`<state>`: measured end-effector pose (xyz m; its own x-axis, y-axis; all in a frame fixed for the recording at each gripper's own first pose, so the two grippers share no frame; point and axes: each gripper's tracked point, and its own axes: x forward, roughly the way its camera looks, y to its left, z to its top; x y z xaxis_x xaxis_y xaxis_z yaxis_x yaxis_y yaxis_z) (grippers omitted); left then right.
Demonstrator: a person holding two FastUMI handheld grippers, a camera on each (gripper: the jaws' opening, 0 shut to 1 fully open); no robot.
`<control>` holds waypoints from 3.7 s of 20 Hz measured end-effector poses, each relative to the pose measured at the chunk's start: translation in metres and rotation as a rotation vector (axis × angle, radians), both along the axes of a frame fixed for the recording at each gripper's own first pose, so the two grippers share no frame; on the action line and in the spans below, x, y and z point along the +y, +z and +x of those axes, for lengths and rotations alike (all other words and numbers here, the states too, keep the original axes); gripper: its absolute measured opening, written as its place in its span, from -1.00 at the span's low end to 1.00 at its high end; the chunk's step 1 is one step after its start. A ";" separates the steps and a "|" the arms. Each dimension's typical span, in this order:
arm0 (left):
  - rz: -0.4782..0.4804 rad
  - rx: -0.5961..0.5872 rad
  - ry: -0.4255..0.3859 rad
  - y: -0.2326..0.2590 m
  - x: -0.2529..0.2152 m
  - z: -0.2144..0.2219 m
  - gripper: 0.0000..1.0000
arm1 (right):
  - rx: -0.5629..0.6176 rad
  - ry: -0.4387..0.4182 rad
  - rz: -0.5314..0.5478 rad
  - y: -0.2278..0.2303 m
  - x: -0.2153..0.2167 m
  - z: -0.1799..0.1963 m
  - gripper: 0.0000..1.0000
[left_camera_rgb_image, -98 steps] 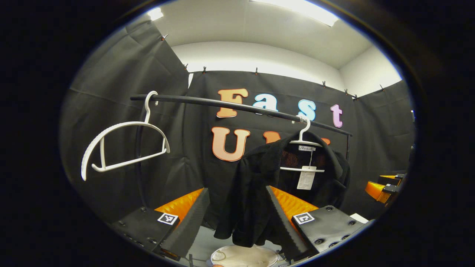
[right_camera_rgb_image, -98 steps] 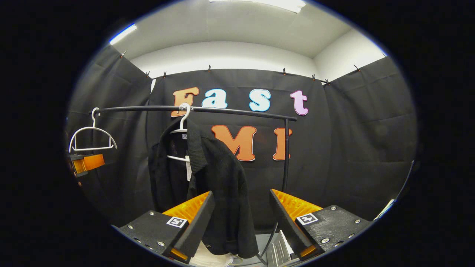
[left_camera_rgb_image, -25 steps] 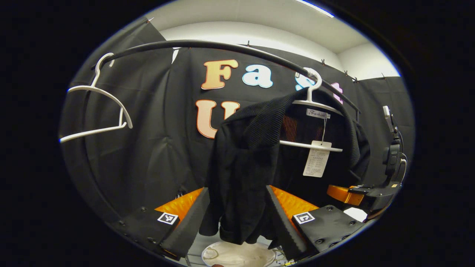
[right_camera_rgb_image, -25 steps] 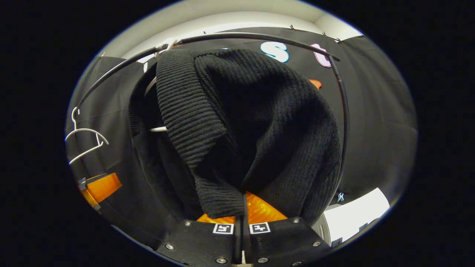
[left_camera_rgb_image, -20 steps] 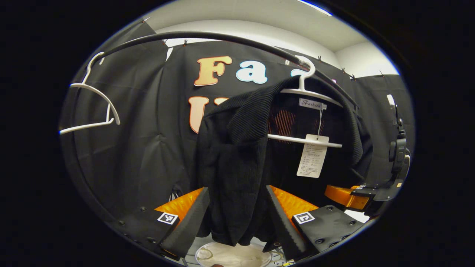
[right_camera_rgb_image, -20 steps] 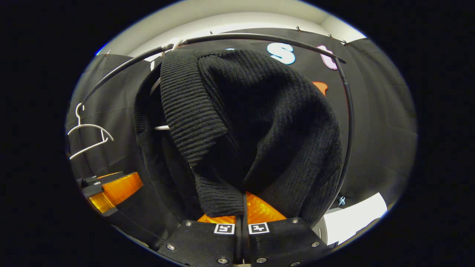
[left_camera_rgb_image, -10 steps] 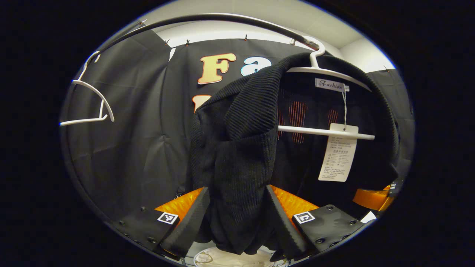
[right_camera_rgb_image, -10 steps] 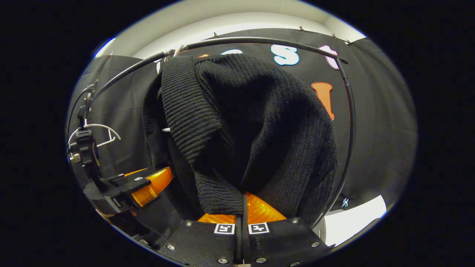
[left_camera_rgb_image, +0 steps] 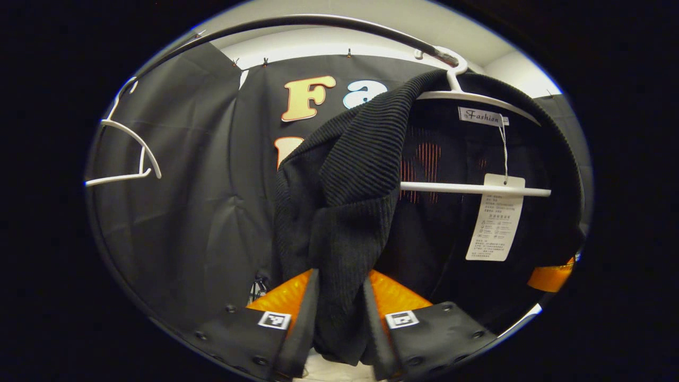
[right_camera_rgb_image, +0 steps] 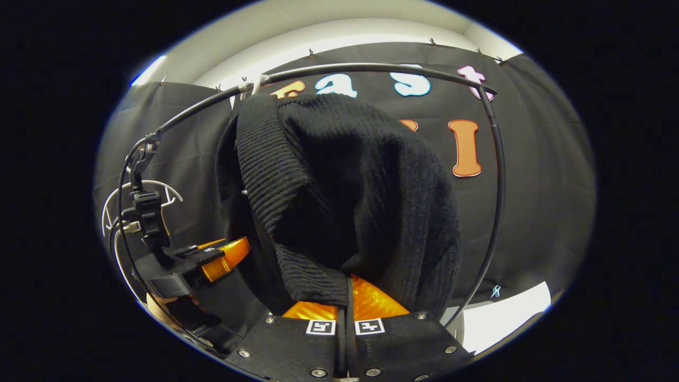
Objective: Grasp the clothes on the hanger with both hands and then place them into the laundry hamper below.
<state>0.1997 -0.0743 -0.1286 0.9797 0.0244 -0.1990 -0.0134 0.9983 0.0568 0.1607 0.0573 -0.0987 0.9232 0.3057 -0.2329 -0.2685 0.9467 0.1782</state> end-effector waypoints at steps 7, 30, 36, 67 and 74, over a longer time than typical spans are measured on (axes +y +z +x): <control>0.028 0.035 -0.031 0.009 0.012 -0.010 -0.54 | -0.057 0.003 -0.026 0.030 -0.018 -0.021 -1.00; -0.003 -0.124 -0.051 0.122 0.114 0.001 -0.81 | -0.152 -0.321 0.003 0.127 -0.137 -0.044 -1.00; 0.037 -0.158 -0.051 0.137 0.116 0.012 -0.87 | -0.200 -0.358 0.012 0.154 -0.160 -0.017 -0.88; 0.019 -0.038 0.116 0.064 0.152 0.015 -0.87 | 0.124 -0.067 0.304 -0.048 -0.114 0.130 -1.00; -0.011 0.037 0.193 0.025 0.185 0.005 -0.87 | 0.235 -0.019 0.271 -0.108 -0.074 0.129 -1.00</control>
<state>0.2049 0.1103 -0.1038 0.9490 0.2090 -0.2359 -0.2029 0.9779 0.0499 0.2900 -0.0163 -0.2068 0.8602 0.3683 -0.3528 -0.1727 0.8612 0.4780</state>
